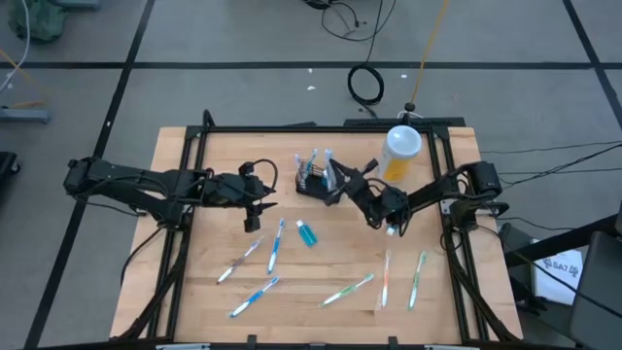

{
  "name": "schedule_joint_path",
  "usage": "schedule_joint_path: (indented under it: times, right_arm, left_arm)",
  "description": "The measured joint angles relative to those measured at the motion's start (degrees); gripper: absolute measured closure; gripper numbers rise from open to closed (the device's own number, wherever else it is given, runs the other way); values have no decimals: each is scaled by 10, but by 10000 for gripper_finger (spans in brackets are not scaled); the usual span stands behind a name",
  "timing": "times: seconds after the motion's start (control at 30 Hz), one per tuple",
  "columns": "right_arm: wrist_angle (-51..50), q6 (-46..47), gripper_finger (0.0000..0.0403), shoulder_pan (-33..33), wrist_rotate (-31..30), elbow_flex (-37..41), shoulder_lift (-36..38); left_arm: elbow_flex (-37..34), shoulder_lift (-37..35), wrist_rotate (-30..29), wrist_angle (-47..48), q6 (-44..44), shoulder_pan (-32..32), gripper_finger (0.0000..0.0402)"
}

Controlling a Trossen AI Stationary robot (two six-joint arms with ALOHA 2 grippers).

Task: Pick & Place toothbrushing station
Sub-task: Put the blue toothbrush into the black wire organizer

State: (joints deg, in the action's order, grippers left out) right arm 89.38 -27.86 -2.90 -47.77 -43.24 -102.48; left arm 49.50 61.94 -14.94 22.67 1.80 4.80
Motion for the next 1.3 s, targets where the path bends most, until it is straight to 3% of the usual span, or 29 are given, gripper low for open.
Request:
schedule_joint_path:
  times: [0.37, 1.3]
  right_arm:
    - [-12, 59, 403, 16, -5, 35, 0]
    - [4, 15, 403, 66, 0, 34, 0]
  left_arm:
    - [0, 0, 0, 0, 2, 1, 234]
    - [0, 0, 0, 0, -1, 1, 234]
